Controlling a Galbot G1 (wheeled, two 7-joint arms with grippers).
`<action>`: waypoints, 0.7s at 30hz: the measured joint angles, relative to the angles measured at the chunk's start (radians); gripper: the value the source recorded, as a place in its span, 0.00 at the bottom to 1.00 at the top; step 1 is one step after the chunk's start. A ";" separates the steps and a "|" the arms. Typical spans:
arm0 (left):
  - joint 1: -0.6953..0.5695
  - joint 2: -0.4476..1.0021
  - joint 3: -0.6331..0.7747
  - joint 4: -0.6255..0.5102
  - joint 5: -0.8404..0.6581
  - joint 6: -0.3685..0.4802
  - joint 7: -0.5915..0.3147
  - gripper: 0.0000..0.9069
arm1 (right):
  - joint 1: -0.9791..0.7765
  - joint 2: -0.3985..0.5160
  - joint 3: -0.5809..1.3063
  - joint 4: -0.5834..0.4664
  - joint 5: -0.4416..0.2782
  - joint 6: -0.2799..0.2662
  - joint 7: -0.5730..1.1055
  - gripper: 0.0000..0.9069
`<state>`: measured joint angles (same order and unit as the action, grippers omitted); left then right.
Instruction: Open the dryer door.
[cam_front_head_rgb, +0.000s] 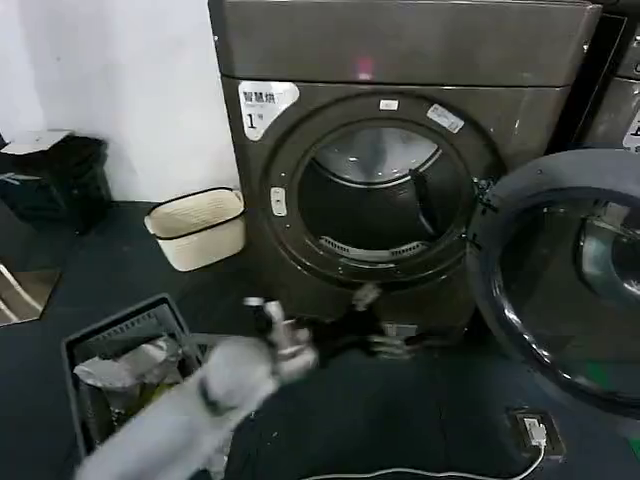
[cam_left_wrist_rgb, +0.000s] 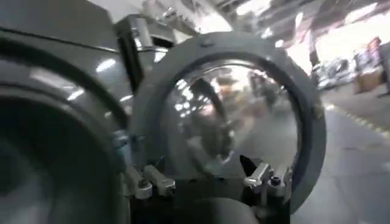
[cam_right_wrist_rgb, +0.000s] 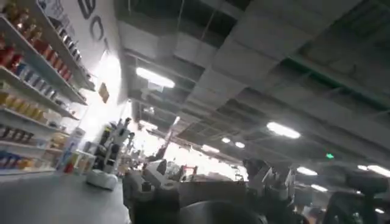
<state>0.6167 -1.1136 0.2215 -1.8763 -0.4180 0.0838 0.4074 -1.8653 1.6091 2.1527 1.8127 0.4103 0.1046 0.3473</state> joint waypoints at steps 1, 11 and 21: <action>0.016 0.038 -0.018 -0.025 -0.005 0.003 -0.006 1.00 | 0.001 0.000 -0.003 0.007 0.003 -0.001 -0.001 1.00; 0.339 0.419 -0.314 -0.244 -0.086 0.073 -0.175 1.00 | 0.011 0.000 -0.049 0.028 0.007 0.003 -0.005 1.00; 0.652 0.602 -0.685 -0.272 -0.392 0.332 -0.418 1.00 | 0.014 -0.037 -0.089 0.011 0.009 0.016 -0.007 1.00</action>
<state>1.2689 -0.5118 -0.4633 -2.1486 -0.8102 0.4155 -0.0102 -1.8509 1.5725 2.0632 1.8236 0.4192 0.1208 0.3399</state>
